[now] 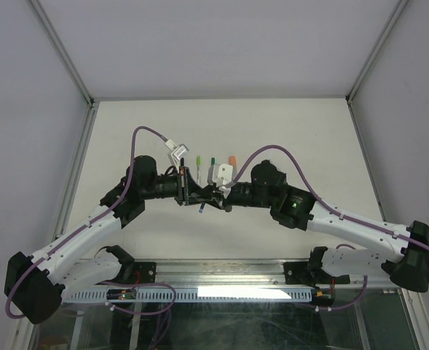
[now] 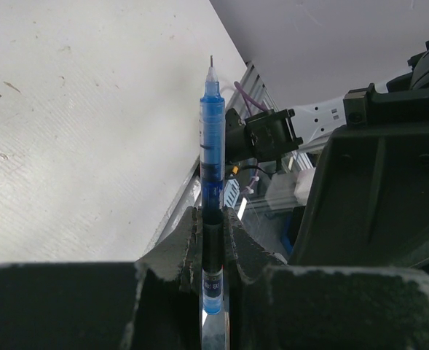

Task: Insert the pens into the pen caps
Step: Insert the pen cap onto the pen.

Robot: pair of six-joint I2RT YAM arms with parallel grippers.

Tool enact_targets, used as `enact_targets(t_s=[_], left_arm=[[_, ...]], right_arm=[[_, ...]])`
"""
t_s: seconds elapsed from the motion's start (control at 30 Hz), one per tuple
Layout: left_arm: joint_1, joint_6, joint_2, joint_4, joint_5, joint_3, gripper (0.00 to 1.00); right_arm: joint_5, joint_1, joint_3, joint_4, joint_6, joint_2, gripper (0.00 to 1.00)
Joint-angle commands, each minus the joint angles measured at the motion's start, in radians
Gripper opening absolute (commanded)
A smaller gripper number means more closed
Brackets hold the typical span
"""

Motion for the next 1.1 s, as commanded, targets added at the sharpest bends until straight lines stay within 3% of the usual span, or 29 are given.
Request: enact_targets(t_s=[0.0,1.07], left_arm=[[-0.005,0.019,0.0,0.043,0.03,0.016,0.0],[-0.013,0.025,0.012,0.04,0.036,0.038,0.0]], right_arm=[[-0.01,0.004,0.055,0.018,-0.02,-0.001,0.04],[-0.007,0.004,0.144,-0.157,-0.1,0.094,0.15]])
